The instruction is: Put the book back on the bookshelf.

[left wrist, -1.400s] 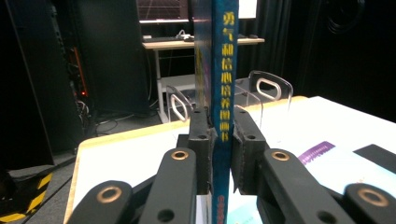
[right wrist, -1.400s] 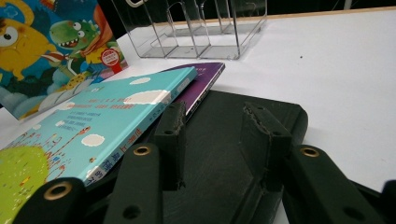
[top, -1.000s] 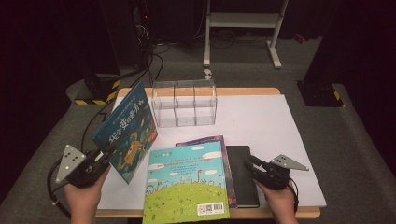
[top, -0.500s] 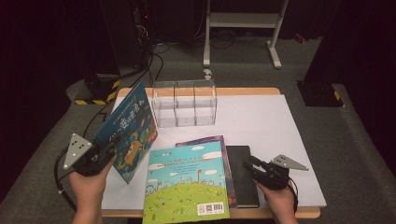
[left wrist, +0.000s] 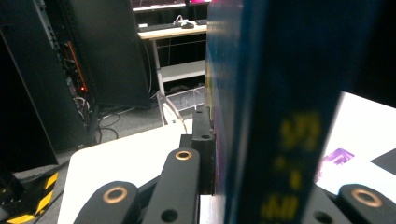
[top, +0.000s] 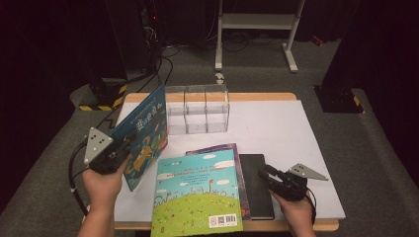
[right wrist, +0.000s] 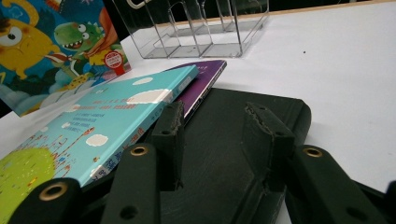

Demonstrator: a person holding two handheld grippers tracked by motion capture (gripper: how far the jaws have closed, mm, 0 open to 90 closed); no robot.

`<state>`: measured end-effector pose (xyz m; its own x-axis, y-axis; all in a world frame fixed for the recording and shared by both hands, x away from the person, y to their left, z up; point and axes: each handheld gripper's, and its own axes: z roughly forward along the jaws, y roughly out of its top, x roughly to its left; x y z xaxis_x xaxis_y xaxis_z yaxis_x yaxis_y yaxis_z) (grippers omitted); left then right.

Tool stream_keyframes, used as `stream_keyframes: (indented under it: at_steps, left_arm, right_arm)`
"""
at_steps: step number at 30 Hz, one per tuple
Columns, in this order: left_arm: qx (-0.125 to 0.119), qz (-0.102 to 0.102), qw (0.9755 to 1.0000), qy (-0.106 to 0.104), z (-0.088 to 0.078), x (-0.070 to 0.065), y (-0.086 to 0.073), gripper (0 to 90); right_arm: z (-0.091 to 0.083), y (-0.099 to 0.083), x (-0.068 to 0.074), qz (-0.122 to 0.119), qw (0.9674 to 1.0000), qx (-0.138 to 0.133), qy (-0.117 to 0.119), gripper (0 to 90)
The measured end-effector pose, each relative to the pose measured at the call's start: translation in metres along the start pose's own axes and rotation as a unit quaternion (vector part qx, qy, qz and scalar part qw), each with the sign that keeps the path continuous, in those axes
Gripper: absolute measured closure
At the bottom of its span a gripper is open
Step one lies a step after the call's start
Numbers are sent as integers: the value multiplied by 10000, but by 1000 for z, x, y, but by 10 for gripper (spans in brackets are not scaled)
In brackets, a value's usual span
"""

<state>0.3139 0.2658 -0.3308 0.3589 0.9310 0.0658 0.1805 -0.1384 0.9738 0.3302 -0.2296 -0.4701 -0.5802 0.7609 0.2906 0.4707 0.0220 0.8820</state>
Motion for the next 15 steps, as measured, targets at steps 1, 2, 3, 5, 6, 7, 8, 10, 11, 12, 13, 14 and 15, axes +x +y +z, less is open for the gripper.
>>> stream_keyframes:
  at_steps: [1,2,3,5,6,7,8,10,11,12,13,14,15]
  left_arm:
    - [-5,-96,9999,-49,3,2,3,829]
    - [11,-168,9998,-93,5,5,6,829]
    - [5,-242,9996,-127,8,6,8,829]
    - [-7,-343,9993,-147,12,9,10,829]
    - [-37,-427,9990,-137,15,11,11,829]
    - [-58,-491,9987,-123,16,11,11,829]
    - [-78,-556,9984,-102,19,13,12,829]
    - [-118,-649,9978,-88,23,14,12,829]
    - [-142,-692,9975,-70,26,14,13,829]
    - [-160,-713,9973,-61,29,14,13,829]
    - [-179,-738,9971,-42,32,14,13,829]
    - [-189,-743,9971,-9,35,14,14,829]
    - [-196,-734,9971,16,37,13,14,829]
  right_arm:
    - [0,0,0,0,10000,-6,1,587]
    - [0,0,0,4,10000,-10,4,587]
    - [-1,0,0,-6,10000,-17,3,587]
    - [-1,1,0,-12,10000,-28,6,588]
    - [-1,1,0,-2,10000,-29,5,588]
    - [-2,1,-1,12,10000,-37,5,588]
    - [-2,1,-1,18,10000,-38,5,588]
    - [-3,1,-2,8,10000,-55,-7,588]
    - [-3,1,-2,-4,10000,-65,-14,587]
    - [-3,1,-3,-14,10000,-76,-32,586]
    - [-4,2,-3,-12,10000,-85,-40,583]
    - [-4,2,-4,-35,9999,-78,-67,582]
    - [-4,2,-4,-48,9999,-69,-88,582]
